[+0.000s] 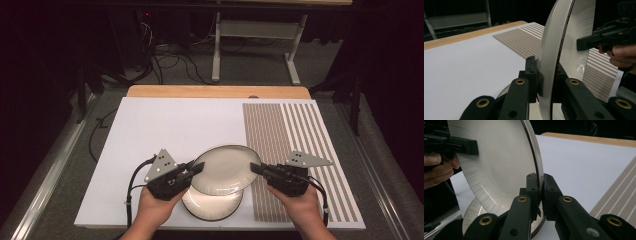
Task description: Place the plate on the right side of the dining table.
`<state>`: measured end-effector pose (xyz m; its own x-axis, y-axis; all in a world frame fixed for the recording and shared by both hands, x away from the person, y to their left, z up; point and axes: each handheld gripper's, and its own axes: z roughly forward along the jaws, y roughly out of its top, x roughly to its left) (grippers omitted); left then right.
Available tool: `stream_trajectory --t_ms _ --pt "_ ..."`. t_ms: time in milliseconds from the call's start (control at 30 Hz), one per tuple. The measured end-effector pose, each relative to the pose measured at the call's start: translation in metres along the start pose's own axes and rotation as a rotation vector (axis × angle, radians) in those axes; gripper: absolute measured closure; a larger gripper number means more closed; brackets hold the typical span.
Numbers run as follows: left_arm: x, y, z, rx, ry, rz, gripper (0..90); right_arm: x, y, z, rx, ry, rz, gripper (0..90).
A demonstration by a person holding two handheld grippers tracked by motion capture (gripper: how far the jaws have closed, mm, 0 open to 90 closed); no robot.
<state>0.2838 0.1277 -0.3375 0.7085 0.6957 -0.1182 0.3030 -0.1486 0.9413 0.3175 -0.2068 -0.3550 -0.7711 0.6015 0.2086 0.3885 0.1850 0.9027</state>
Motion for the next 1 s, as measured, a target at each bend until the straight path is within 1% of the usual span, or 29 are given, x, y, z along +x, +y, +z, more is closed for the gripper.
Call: stream_trajectory --t_ms 133,200,300,400,533,600,733,767,833,867,1000 --pt "0.001 0.008 0.01 -0.001 -0.007 -0.003 80.5 -0.008 0.007 -0.006 -0.012 -0.022 0.0 87.7" --pt "0.001 0.013 0.016 0.007 -0.01 -0.004 80.4 -0.011 0.009 -0.008 -0.014 -0.032 0.004 87.7" --pt "-0.001 0.019 0.026 0.008 -0.006 0.022 80.0 -0.018 0.011 -0.013 -0.015 -0.045 -0.002 87.6" --pt "-0.002 0.024 0.037 0.008 -0.018 0.022 79.9 -0.025 0.012 -0.019 -0.016 -0.06 -0.004 87.6" --pt "-0.005 0.029 0.052 0.003 -0.032 0.036 79.6 -0.035 0.014 -0.029 -0.02 -0.08 -0.003 87.7" --pt "-0.006 0.032 0.06 0.006 -0.043 0.026 79.6 -0.039 0.014 -0.034 -0.02 -0.093 -0.003 87.6" --pt "-0.009 0.037 0.075 0.012 -0.051 0.019 79.0 -0.049 0.015 -0.044 -0.022 -0.119 0.005 87.6" --pt "-0.009 0.038 0.08 0.014 -0.06 0.014 79.0 -0.051 0.016 -0.046 -0.023 -0.127 0.008 87.7" --pt "-0.009 0.04 0.088 0.026 -0.074 0.003 78.8 -0.058 0.015 -0.053 -0.025 -0.146 0.016 87.7" --pt "-0.01 0.041 0.092 0.032 -0.08 -0.003 78.8 -0.058 0.015 -0.053 -0.025 -0.146 0.016 87.7" --pt "-0.011 0.043 0.109 0.048 -0.097 -0.024 78.6 -0.067 0.014 -0.06 -0.021 -0.174 0.026 87.7"
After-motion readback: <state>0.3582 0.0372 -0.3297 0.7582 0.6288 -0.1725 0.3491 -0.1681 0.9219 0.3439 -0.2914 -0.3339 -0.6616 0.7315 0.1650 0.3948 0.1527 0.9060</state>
